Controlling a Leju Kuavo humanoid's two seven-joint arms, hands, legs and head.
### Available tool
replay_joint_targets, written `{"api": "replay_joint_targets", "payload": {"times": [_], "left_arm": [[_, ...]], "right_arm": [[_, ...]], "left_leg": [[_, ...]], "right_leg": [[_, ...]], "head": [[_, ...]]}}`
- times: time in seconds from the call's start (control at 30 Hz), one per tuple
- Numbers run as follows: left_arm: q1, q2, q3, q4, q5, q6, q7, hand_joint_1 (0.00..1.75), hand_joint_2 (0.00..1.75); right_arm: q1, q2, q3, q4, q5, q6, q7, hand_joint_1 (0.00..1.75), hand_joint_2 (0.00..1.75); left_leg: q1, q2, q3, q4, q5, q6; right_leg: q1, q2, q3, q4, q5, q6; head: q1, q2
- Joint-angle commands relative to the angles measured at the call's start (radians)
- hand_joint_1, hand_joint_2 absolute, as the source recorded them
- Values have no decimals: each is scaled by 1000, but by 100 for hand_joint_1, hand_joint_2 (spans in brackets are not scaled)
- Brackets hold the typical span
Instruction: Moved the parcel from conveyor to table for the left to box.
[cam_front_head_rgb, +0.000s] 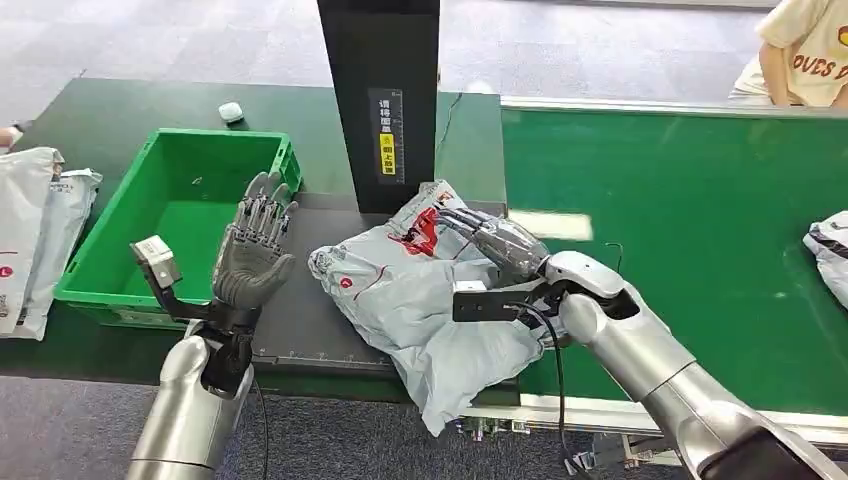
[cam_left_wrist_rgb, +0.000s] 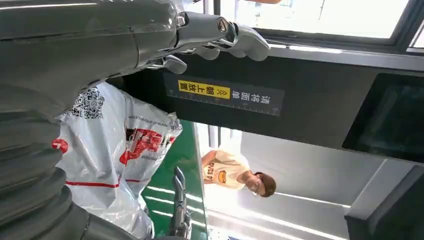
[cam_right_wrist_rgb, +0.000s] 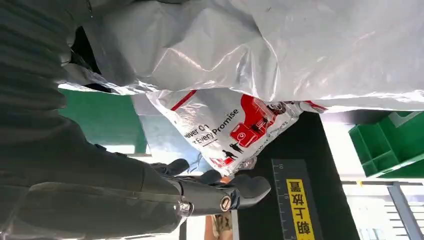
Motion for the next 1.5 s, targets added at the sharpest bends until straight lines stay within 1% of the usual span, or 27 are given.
{"api": "replay_joint_targets", "payload": {"times": [0.03, 0.2, 0.23, 0.4, 0.43, 0.63, 0.67, 0.83, 0.93, 1.03, 1.13, 1.2, 1.23, 1.33, 1.37, 1.43, 1.47, 1.5], "left_arm": [[-21, 14, -19, 17, -1, 0, 1, 0, 175], [-21, 14, -19, 17, -1, 0, 1, 0, 175], [-21, 14, -19, 17, -1, 0, 1, 0, 175], [-21, 14, -19, 17, -1, 0, 1, 0, 175], [-21, 14, -19, 17, -1, 0, 1, 0, 175], [-21, 14, -19, 17, -1, 0, 1, 0, 175], [-21, 14, -19, 17, -1, 0, 1, 0, 175], [-21, 14, -19, 17, -1, 0, 1, 0, 175], [-21, 14, -19, 17, -1, 0, 1, 0, 175], [-21, 14, -19, 17, -1, 0, 1, 0, 175], [-21, 14, -19, 17, -1, 0, 1, 0, 175], [-21, 14, -19, 17, -1, 0, 1, 0, 175], [-21, 14, -19, 17, -1, 0, 1, 0, 175], [-21, 14, -19, 17, -1, 0, 1, 0, 175], [-21, 14, -19, 17, -1, 0, 1, 0, 175], [-21, 14, -19, 17, -1, 0, 1, 0, 175], [-21, 14, -19, 17, -1, 0, 1, 0, 175], [-21, 14, -19, 17, -1, 0, 1, 0, 175]], "right_arm": [[-22, -11, 22, 3, 2, 1, -1, 0, 175], [-22, -11, 22, 3, 2, 1, -1, 0, 175], [-22, -11, 22, 3, 2, 1, -1, 0, 175], [-22, -11, 22, 3, 2, 1, -1, 0, 175], [-22, -11, 22, 3, 2, 1, -1, 0, 175], [-22, -11, 22, 3, 2, 1, -1, 0, 175], [-22, -11, 22, 3, 2, 1, -1, 0, 175], [-22, -11, 22, 3, 2, 1, -1, 0, 175], [-22, -11, 22, 3, 2, 1, -1, 0, 175], [-22, -11, 22, 3, 2, 1, -1, 0, 175], [-22, -11, 22, 3, 2, 1, -1, 0, 175], [-22, -11, 22, 3, 2, 1, -1, 0, 175], [-22, -11, 22, 3, 2, 1, -1, 0, 175], [-22, -11, 22, 3, 2, 1, -1, 0, 175], [-22, -11, 22, 3, 2, 1, -1, 0, 175], [-22, -11, 22, 3, 2, 1, -1, 0, 175], [-22, -11, 22, 3, 2, 1, -1, 0, 175], [-22, -11, 22, 3, 2, 1, -1, 0, 175]], "left_leg": [[0, 0, 4, -1, -1, 0], [0, 0, 1, -1, 0, 0], [0, 0, 3, -1, -1, 0], [0, 0, 2, -1, 0, 0], [0, 0, 4, -1, -1, 0], [0, 0, 1, 0, 0, 0], [0, 0, 3, -1, -1, 0], [0, 0, 1, 0, 0, 0], [0, 0, 4, -1, -1, 0], [0, 0, 1, 0, 0, 0], [0, 0, 4, -1, -1, 0], [0, 0, 1, -1, 0, 0], [0, 0, 3, -1, -1, 0], [0, 0, 1, -1, 0, 0], [0, 0, 3, -1, -1, 0], [0, 0, 1, -1, 0, 0], [0, 0, 3, -1, -1, 0], [0, 0, 2, -1, -1, 0]], "right_leg": [[0, 0, 3, -1, -1, -1], [0, 0, 1, -1, 0, -1], [0, 0, 3, -1, -1, -1], [0, 0, 2, -1, 0, -1], [0, 0, 4, -1, -1, -1], [0, 0, 1, 0, 0, 0], [0, 0, 3, -1, -1, -1], [0, 0, 1, 0, 0, -1], [0, 0, 4, -1, -1, -1], [0, 0, 1, 0, 0, 0], [0, 0, 4, -1, -1, -1], [0, 0, 1, -1, 0, -1], [0, 0, 3, -1, -1, -1], [0, 0, 1, 0, 0, -1], [0, 0, 3, -1, -1, -1], [0, 0, 1, -1, 0, -1], [0, 0, 3, -1, -1, -1], [0, 0, 2, -1, -1, -1]], "head": [[0, 0], [0, 0], [0, 0], [0, 0], [0, 0], [0, 0], [0, 0], [0, 0], [0, 0], [0, 0], [0, 0], [0, 0], [0, 0], [0, 0], [0, 0], [0, 0], [0, 0], [0, 0]]}}
